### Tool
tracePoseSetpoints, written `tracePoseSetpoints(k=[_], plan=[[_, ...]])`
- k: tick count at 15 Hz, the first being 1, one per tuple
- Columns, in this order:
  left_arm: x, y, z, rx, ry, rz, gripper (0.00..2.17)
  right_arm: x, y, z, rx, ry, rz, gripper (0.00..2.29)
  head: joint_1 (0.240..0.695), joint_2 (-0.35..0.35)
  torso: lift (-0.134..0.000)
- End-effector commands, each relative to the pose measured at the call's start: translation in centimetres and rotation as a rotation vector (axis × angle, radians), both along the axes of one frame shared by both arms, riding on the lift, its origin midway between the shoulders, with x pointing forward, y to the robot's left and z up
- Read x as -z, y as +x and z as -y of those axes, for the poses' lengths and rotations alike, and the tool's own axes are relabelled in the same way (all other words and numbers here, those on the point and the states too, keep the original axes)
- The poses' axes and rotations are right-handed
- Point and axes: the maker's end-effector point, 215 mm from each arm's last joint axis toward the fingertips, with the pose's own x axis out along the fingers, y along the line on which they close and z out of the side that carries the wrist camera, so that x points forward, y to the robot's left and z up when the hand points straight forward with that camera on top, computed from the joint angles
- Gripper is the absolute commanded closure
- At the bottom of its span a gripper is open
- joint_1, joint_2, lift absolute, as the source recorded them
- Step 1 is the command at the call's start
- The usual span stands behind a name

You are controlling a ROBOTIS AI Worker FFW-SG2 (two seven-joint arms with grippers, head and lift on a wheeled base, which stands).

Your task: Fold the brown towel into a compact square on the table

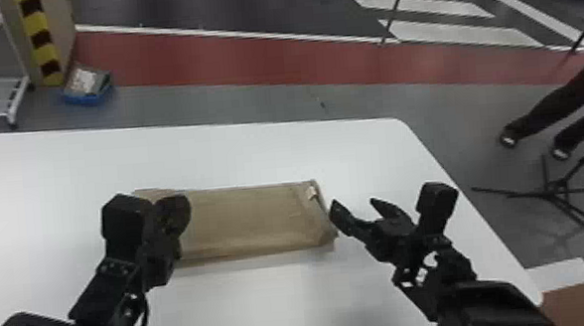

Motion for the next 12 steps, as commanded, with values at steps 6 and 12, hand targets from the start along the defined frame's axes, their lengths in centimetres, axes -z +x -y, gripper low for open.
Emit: tracePoseSetpoints(k=[6, 12], plan=[[3.1, -0.5, -0.8, -0.01, 0.025, -0.066, 1.71, -0.2, 4.4, -4.9, -0.146, 0.009, -0.184, 0.09, 0.695, -0.241, -0.118], [5.2, -1.6, -1.0, -0.013, 0.045, -0.127, 1.71, 2.7, 4.6, -4.3, -0.142, -0.09, -0.252, 0.14, 0.695, -0.228, -0.118]])
